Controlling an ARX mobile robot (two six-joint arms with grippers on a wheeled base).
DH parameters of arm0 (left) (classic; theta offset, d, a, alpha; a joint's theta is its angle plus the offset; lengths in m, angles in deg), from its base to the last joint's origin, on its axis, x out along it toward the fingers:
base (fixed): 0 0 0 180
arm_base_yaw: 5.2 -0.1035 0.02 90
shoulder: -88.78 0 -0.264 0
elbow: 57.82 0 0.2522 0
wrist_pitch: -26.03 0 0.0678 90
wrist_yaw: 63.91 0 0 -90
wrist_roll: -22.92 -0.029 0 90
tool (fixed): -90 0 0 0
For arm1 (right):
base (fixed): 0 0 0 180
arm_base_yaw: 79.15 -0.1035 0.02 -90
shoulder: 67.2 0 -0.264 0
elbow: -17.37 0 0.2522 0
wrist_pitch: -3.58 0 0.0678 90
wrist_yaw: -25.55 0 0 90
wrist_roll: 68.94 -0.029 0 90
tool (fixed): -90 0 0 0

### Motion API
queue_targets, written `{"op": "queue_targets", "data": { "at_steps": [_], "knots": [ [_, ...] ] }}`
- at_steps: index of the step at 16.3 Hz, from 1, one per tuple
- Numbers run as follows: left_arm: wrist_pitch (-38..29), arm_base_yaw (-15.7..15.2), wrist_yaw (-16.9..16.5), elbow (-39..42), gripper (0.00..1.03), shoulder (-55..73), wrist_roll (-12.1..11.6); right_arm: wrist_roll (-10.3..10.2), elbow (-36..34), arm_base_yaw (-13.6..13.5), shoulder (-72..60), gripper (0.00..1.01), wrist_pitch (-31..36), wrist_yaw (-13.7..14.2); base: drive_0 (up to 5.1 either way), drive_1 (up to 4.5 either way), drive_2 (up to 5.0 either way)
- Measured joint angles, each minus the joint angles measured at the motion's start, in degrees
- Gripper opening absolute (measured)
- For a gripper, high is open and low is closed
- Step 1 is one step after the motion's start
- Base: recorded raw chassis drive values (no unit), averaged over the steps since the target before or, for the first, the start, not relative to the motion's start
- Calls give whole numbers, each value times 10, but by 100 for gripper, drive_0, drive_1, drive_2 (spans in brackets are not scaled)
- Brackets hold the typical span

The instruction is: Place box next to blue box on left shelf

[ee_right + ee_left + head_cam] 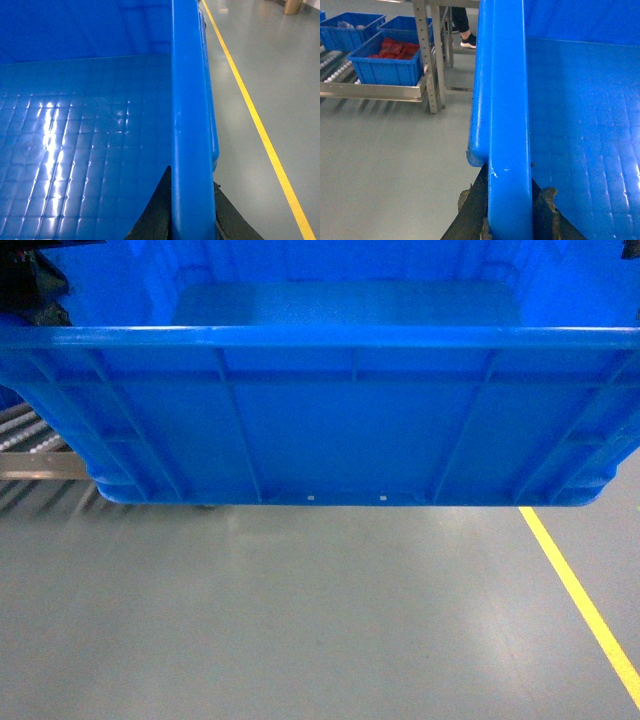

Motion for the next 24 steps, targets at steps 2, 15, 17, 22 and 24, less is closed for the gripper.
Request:
{"op": "queue_targets", "data": {
  "at_steps": [2,15,17,22,24],
  "knots": [
    [2,0,0,0,8,0,0,0,0,0,0,7,-3,0,-5,412,-422],
    [-2,0,0,0,8,0,0,0,0,0,0,7,0,0,2,419,-415],
    [0,0,0,0,8,0,0,0,0,0,0,7,-1,0,11,427,-406],
    [-1,0,1,0,8,0,0,0,0,1,0,7,0,0,3,421,-416],
    [-2,0,0,0,8,0,-1,0,0,0,0,7,0,0,-8,413,-429]
  ]
}}
